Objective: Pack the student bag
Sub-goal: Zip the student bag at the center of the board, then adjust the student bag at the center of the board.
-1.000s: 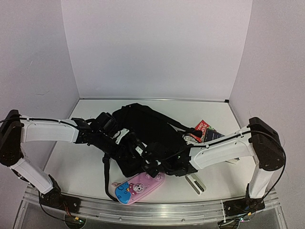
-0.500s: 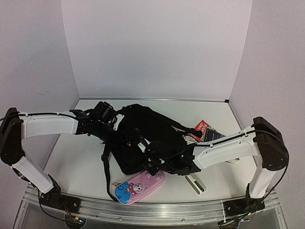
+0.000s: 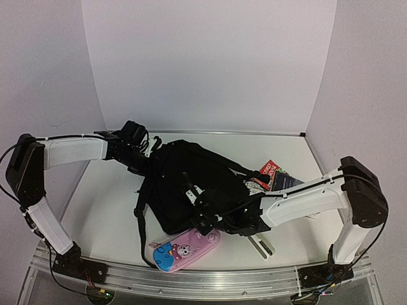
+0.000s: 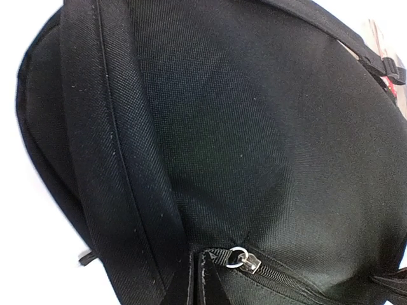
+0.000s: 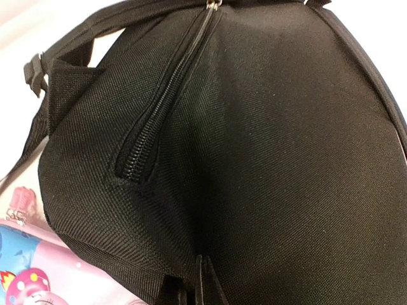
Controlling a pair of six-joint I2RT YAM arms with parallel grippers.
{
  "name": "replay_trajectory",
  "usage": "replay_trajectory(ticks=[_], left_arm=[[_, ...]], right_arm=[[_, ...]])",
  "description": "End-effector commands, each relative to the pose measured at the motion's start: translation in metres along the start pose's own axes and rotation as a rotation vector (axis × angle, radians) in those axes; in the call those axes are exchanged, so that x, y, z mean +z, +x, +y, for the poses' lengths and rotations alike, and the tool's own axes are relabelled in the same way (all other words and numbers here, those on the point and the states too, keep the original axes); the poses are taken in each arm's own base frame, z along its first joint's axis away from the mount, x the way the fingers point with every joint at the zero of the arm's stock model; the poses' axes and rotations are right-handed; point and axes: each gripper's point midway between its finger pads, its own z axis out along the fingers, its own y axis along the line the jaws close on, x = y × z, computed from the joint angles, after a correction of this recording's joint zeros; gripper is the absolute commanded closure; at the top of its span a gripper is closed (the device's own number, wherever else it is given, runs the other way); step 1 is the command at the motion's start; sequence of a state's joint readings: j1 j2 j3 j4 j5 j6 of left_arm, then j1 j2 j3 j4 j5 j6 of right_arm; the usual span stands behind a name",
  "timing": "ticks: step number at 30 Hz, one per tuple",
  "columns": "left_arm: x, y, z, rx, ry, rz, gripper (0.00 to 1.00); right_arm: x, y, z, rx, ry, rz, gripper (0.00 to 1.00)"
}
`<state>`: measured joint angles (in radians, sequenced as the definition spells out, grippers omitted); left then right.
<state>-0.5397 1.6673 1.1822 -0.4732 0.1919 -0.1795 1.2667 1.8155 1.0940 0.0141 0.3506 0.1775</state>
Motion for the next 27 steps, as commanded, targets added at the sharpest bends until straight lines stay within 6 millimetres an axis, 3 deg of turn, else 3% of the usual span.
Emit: replay_trajectory(ticks=[1, 4, 6, 8, 11, 15, 20, 27], left_arm=[[-0.027, -0.070, 0.010, -0.011, 0.009, -0.186, 0.88], [-0.049, -0.089, -0.001, -0.070, 0.108, -0.233, 0.46], [-0.059, -0.099, 0.006, -0.130, 0.149, -0.258, 0.30], [-0.062, -0.107, 0.024, -0.213, 0.187, -0.271, 0.22], [-0.044, -0.106, 0.057, -0.369, 0.239, -0.228, 0.19], [-0.019, -0.100, 0.077, -0.503, 0.319, -0.192, 0.19], [0.010, -0.092, 0.081, -0.572, 0.384, -0.164, 0.19], [0.032, -0.082, 0.074, -0.613, 0.478, -0.114, 0.37]], right_arm=[[-0.022, 0.002, -0.007, 0.041, 0.020, 0.022, 0.94], [-0.036, -0.022, -0.010, 0.104, 0.016, -0.037, 0.62], [-0.045, -0.037, -0.015, 0.149, 0.016, -0.072, 0.44], [-0.053, -0.049, -0.024, 0.204, 0.014, -0.098, 0.29], [-0.059, -0.060, -0.043, 0.288, 0.008, -0.111, 0.15], [-0.057, -0.059, -0.081, 0.392, 0.027, -0.099, 0.09], [-0.057, -0.049, -0.118, 0.470, 0.082, -0.092, 0.08], [-0.067, -0.055, -0.133, 0.497, 0.113, -0.127, 0.09]])
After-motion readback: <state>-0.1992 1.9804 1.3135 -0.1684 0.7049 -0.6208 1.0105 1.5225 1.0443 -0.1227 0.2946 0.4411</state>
